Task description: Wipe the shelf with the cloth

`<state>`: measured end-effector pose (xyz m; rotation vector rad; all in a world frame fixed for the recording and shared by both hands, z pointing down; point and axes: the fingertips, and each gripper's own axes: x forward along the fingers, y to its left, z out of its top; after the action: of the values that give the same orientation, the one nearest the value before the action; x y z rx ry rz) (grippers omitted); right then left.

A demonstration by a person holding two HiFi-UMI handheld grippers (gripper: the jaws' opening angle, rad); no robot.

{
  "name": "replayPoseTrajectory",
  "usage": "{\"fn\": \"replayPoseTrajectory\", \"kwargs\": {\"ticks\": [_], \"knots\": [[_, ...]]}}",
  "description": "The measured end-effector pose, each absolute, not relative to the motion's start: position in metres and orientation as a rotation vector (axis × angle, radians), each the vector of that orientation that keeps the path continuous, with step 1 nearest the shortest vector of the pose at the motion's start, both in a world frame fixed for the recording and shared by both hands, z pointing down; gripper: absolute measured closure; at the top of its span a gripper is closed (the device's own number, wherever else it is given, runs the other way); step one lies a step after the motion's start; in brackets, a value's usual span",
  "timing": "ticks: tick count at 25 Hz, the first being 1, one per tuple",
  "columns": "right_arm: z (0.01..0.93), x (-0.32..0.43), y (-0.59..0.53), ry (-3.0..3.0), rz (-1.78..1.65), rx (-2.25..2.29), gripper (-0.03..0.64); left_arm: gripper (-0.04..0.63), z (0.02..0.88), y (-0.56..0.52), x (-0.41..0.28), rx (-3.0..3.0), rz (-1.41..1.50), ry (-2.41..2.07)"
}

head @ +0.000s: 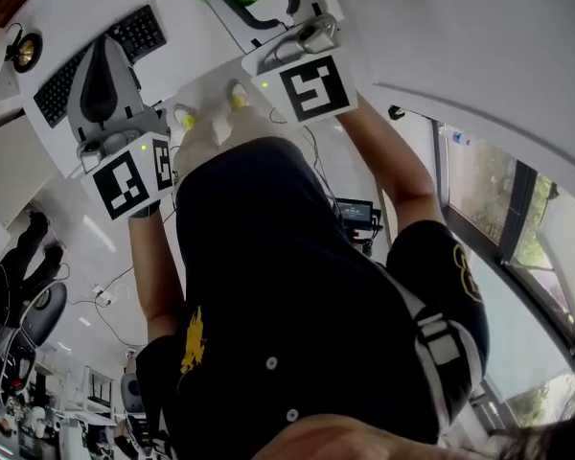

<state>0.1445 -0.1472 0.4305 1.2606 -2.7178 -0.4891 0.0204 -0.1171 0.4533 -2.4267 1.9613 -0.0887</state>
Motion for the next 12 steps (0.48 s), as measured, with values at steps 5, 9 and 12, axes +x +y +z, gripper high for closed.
{"fn": "replayPoseTrajectory", "kwargs": {"ticks": [5, 9, 12], "knots": [[0.44, 0.169, -0.125, -2.701, -0.48, 1.229, 0.476, 0.577, 0.452, -0.103, 0.054, -2.433, -0.11, 1.892], [0.424, 0.16, -0.122, -2.769, -0.464, 1.326, 0.477, 0.577, 0.458, -0.098, 0.044, -2.454, -0.135, 1.871], [0.416, 0.151, -0.122, -2.786, -0.456, 1.342, 0.477, 0.577, 0.45, -0.096, 0.036, -2.442, -0.137, 1.856]]}}
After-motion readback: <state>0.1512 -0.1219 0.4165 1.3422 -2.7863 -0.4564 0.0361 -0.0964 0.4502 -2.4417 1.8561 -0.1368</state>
